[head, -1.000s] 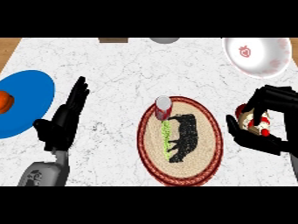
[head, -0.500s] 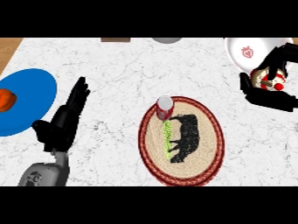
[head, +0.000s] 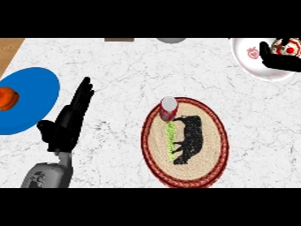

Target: Pick the cupcake from the placemat and place it in the bowl

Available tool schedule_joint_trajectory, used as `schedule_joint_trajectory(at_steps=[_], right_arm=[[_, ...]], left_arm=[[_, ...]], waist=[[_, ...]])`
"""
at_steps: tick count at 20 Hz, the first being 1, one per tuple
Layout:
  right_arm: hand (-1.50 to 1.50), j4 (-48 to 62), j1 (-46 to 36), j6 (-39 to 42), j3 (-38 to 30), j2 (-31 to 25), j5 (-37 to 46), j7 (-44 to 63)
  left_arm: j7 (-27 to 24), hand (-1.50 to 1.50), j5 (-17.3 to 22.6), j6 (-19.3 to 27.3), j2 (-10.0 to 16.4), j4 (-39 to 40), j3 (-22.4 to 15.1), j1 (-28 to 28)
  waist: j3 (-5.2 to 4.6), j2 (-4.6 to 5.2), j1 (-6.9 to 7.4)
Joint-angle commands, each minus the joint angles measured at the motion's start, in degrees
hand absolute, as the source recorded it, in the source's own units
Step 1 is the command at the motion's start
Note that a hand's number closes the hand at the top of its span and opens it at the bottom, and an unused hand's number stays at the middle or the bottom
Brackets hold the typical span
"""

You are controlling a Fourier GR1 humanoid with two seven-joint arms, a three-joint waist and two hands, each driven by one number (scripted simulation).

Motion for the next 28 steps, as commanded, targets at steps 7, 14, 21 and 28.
schedule_joint_trajectory(at_steps=[7,14,21,28], right_arm=[[1.5,35.57,-12.93,-6.94,-6.96,0.95,3.21,-17.55],[1.5,49.32,-16.42,-2.57,-8.65,-1.26,3.45,-22.09],[-1.5,54.51,-15.31,11.03,-11.9,-3.97,-0.6,-31.76],[-1.5,54.48,-18.03,15.96,-19.79,-4.27,-8.4,-41.36]], left_arm=[[-0.99,0.0,0.93,-1.34,0.17,1.93,1.63,-2.46],[-0.76,0.0,-0.03,-1.56,-1.02,2.02,-0.4,-2.82],[-0.19,0.0,-0.22,-1.8,-0.48,0.55,-0.39,-2.72],[-0.62,0.0,-1.24,-0.11,-1.87,1.43,-0.73,-2.36]], waist=[[0.07,0.53,1.17],[0.19,1.29,2.96],[0.34,1.48,3.11],[0.37,1.41,2.72]])
